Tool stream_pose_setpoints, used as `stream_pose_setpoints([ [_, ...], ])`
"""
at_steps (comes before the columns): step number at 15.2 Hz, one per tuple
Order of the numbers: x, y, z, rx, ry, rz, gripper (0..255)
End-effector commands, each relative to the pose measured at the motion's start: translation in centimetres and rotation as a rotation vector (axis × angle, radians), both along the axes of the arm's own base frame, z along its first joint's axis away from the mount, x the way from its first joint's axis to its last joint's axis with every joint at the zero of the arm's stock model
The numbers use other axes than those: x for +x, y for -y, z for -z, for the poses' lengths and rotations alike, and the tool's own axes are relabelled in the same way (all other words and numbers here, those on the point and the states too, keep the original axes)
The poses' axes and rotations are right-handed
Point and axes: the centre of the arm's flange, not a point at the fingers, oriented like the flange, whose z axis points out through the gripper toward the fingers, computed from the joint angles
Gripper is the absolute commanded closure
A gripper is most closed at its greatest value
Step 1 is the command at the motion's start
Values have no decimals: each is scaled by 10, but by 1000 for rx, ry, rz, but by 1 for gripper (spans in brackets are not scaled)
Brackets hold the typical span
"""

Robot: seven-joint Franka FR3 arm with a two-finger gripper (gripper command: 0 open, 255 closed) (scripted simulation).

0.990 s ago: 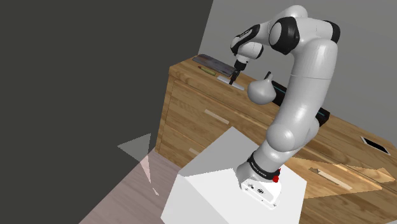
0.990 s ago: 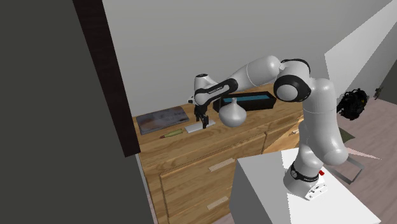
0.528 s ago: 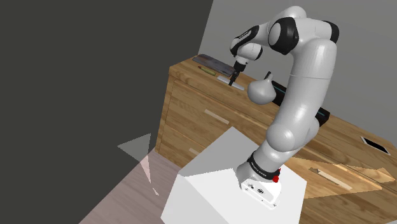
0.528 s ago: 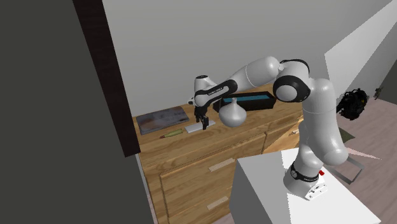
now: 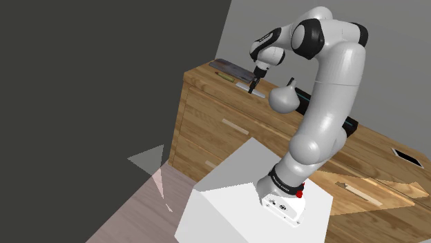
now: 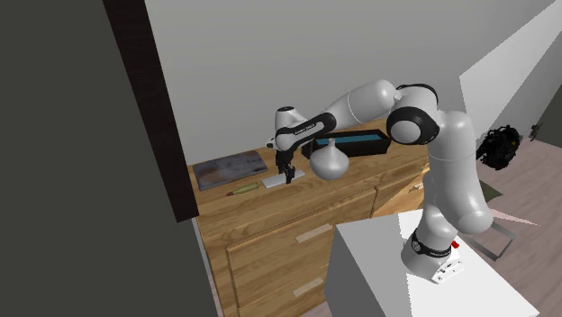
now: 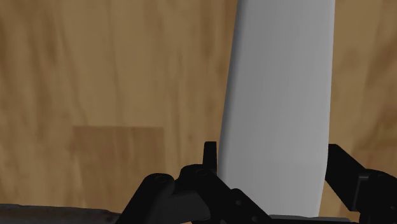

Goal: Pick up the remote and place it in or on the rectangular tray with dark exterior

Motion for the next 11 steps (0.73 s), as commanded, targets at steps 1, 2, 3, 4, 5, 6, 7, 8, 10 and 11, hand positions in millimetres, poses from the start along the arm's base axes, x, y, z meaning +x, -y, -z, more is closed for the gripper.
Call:
stream_pose_setpoints([
  [1,0,0,0,0,0,0,255],
  [2,0,0,0,0,0,0,255],
  [3,0,0,0,0,0,0,255],
  [4,0,0,-5,0,0,0,255],
  [5,0,0,-10,0,0,0,255],
  [6,0,0,-16,0,0,0,255],
  [7,0,0,-21,0,0,0,255],
  [8,0,0,-26,0,0,0,255],
  [10,0,0,-37,0,0,0,255],
  [11,0,0,-42,0,0,0,255],
])
